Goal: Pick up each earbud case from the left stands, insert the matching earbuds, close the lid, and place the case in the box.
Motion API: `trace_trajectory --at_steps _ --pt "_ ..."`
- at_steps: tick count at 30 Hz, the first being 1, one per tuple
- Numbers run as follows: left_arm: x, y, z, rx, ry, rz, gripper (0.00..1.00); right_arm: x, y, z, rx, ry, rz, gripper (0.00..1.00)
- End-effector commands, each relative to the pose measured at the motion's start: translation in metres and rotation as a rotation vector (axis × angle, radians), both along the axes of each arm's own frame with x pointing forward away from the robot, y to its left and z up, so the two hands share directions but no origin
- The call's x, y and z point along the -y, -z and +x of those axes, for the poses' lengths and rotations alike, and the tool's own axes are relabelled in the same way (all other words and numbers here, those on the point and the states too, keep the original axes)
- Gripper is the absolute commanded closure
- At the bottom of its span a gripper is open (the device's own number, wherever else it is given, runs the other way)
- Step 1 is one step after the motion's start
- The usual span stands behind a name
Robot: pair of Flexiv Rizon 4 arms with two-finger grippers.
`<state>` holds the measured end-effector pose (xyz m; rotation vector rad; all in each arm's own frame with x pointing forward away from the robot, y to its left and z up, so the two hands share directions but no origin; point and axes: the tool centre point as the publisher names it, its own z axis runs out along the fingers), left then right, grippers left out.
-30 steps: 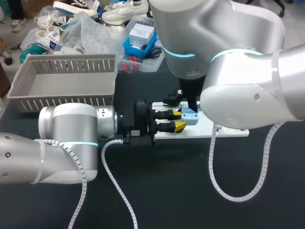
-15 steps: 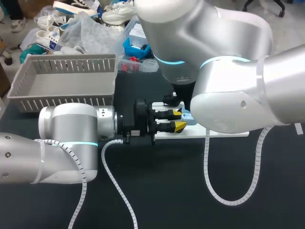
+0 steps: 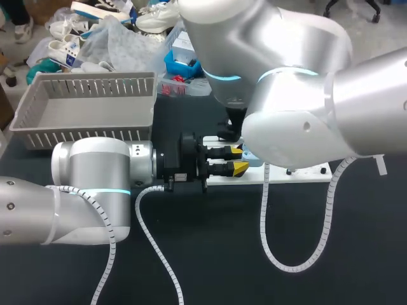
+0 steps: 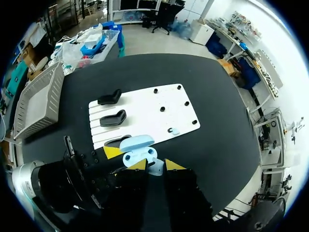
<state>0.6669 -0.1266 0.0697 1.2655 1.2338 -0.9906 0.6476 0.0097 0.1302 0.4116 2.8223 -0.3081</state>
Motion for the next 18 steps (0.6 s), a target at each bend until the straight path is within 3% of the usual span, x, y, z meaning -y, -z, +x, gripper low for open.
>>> trace_trajectory --at_steps 1,18 --pt "0.0005 0.0003 -0.0003 0.001 -0.003 0.001 1.0 0.0043 0.0018 0.0018 -0.007 -0.001 0.014 1.0" --pt "0.0005 0.0003 -0.0003 0.001 -0.003 0.001 1.0 -0.0016 0.0104 0.0058 -0.016 -0.018 0.02 1.0"
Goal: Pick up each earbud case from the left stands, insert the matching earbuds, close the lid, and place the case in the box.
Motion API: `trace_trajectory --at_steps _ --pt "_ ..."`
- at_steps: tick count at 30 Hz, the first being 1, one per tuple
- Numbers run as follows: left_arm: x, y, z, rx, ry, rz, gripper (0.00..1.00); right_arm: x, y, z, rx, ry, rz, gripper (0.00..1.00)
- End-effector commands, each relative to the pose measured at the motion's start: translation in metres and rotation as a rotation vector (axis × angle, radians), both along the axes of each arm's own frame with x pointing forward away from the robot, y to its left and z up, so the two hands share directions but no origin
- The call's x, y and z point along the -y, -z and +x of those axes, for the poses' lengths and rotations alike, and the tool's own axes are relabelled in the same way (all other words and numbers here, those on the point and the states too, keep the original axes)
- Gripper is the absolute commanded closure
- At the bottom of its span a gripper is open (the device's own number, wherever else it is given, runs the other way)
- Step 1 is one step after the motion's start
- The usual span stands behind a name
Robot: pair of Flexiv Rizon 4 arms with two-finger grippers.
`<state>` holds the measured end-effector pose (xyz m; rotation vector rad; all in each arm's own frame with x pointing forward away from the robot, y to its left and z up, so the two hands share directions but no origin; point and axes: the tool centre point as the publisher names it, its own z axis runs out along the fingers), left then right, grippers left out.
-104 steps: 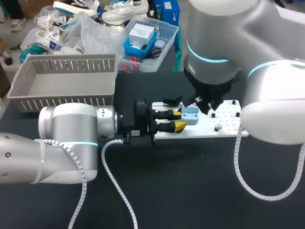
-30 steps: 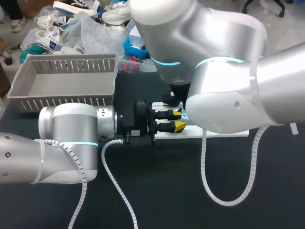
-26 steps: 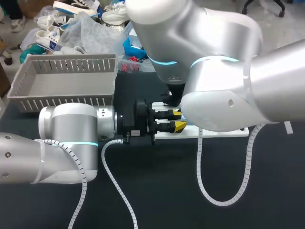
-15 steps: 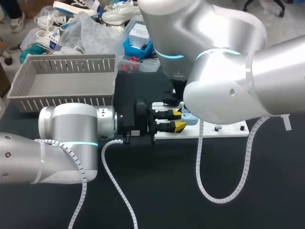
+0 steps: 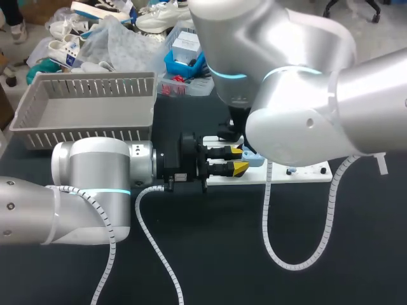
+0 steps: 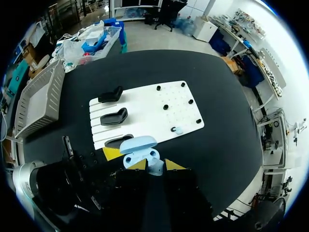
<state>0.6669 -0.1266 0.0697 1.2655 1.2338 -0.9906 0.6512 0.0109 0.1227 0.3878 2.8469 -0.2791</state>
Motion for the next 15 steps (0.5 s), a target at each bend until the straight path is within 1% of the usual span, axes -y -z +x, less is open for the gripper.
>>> trace_trajectory --at_steps 1,15 --pt "0.0005 0.0003 -0.0003 0.001 -0.003 0.001 1.0 -0.0004 0.0034 0.0024 0.002 0.002 -0.002 1.0" --pt "0.0005 0.0003 -0.0003 0.001 -0.003 0.001 1.0 0.0 0.0095 0.0092 0.007 0.006 -0.018 1.0"
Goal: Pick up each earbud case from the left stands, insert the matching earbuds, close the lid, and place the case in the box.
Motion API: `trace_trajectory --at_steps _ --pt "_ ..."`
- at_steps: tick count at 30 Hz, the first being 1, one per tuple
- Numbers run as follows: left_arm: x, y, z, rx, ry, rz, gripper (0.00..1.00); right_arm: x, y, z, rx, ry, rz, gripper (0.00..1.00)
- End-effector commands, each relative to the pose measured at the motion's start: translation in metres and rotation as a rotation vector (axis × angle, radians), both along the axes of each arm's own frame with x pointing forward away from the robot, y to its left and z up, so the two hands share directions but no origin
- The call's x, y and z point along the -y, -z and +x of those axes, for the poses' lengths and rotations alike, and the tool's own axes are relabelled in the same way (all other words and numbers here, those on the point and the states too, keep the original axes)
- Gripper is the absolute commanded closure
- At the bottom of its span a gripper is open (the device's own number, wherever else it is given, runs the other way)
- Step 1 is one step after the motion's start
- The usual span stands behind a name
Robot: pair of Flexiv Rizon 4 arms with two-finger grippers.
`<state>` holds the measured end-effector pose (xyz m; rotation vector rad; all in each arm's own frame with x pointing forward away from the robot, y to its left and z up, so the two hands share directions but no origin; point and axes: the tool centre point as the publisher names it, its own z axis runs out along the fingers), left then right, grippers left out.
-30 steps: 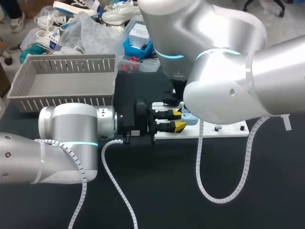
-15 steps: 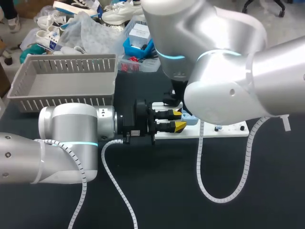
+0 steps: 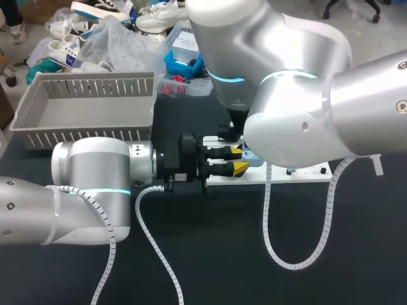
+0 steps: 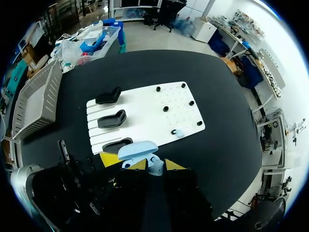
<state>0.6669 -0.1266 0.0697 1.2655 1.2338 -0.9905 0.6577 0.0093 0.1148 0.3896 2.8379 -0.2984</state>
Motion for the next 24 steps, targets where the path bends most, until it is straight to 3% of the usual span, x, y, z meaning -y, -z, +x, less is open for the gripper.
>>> trace_trajectory --at_steps 1,24 --pt "0.0005 0.0003 -0.0003 0.001 -0.003 0.001 1.0 -0.0018 0.0017 0.0029 0.001 0.002 -0.004 1.0" --pt "0.0005 0.0003 -0.0003 0.001 -0.003 0.001 1.0 -0.0026 0.0068 0.0042 -0.018 0.002 -0.007 1.0"
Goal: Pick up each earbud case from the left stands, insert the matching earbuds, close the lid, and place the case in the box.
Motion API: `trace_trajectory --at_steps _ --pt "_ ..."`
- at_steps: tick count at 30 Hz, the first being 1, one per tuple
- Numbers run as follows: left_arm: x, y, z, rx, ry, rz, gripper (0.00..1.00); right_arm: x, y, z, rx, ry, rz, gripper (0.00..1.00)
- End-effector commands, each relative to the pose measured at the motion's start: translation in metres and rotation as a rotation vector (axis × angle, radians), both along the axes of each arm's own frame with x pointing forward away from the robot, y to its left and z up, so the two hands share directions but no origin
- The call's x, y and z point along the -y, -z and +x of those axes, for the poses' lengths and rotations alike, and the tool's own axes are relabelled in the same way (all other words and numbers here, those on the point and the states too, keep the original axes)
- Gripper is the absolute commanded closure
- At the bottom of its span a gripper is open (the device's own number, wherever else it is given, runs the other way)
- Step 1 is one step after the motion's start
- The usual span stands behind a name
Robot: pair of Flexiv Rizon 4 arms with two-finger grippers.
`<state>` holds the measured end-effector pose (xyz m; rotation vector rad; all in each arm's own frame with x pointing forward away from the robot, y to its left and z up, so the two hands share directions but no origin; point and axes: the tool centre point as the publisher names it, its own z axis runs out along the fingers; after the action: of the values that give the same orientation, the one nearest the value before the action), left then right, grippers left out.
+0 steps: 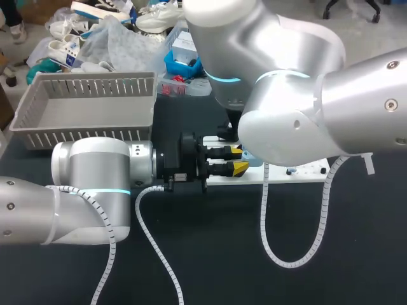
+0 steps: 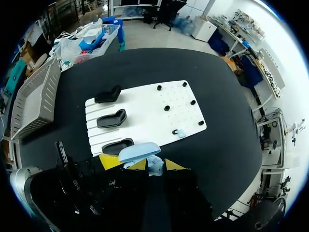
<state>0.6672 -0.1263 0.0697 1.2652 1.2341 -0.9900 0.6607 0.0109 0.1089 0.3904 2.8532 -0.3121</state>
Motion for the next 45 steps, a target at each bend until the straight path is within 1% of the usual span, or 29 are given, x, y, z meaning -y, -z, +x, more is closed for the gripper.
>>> trace_trajectory --at_steps 1,6,7,8,9,10,14,19,21,26,33,38,45 --pt "0.001 0.0 -0.001 0.001 -0.002 0.0 1.0 -0.001 0.001 0.001 0.0 0.001 -0.001 1.0" --pt "0.001 0.0 -0.001 0.001 -0.002 0.0 1.0 0.0 0.003 0.001 0.002 -0.002 -0.007 1.0" --pt "0.001 0.0 -0.001 0.001 -0.002 0.0 1.0 0.0 0.003 0.001 0.001 -0.002 -0.007 0.96" --pt "0.001 0.0 -0.001 0.001 -0.002 0.0 1.0 0.0 0.004 0.001 0.001 -0.003 -0.007 0.84" --pt "0.001 0.0 -0.001 0.001 -0.002 0.0 1.0 0.0 0.004 0.001 0.001 -0.003 -0.007 0.77" --pt "0.001 0.0 -0.001 0.001 -0.002 0.0 1.0 0.0 0.004 0.001 0.001 -0.004 -0.007 0.73" --pt "0.001 0.0 -0.001 0.001 -0.002 0.0 1.0 0.0 0.004 0.001 0.002 -0.006 -0.006 0.7" --pt "0.001 0.0 -0.001 0.001 -0.002 0.0 1.0 -0.001 0.002 -0.001 0.003 -0.007 -0.001 0.71" --pt "0.001 0.0 -0.001 0.001 -0.002 0.0 1.0 -0.002 -0.001 -0.002 0.006 -0.01 0.005 0.7" --pt "0.001 0.0 -0.001 0.001 -0.002 0.0 1.0 -0.001 -0.01 -0.005 0.034 -0.008 0.017 0.67" --pt "0.001 0.0 -0.001 0.001 -0.002 0.0 1.0 0.006 -0.022 -0.01 0.063 -0.001 0.033 0.66" --pt "0.001 0.0 -0.001 0.001 -0.002 0.0 1.0 0.016 -0.028 -0.014 0.092 0.026 0.042 0.62" --pt "0.001 0.0 -0.001 0.001 -0.002 0.0 1.0 0.039 -0.036 -0.019 0.125 0.074 0.077 0.62"
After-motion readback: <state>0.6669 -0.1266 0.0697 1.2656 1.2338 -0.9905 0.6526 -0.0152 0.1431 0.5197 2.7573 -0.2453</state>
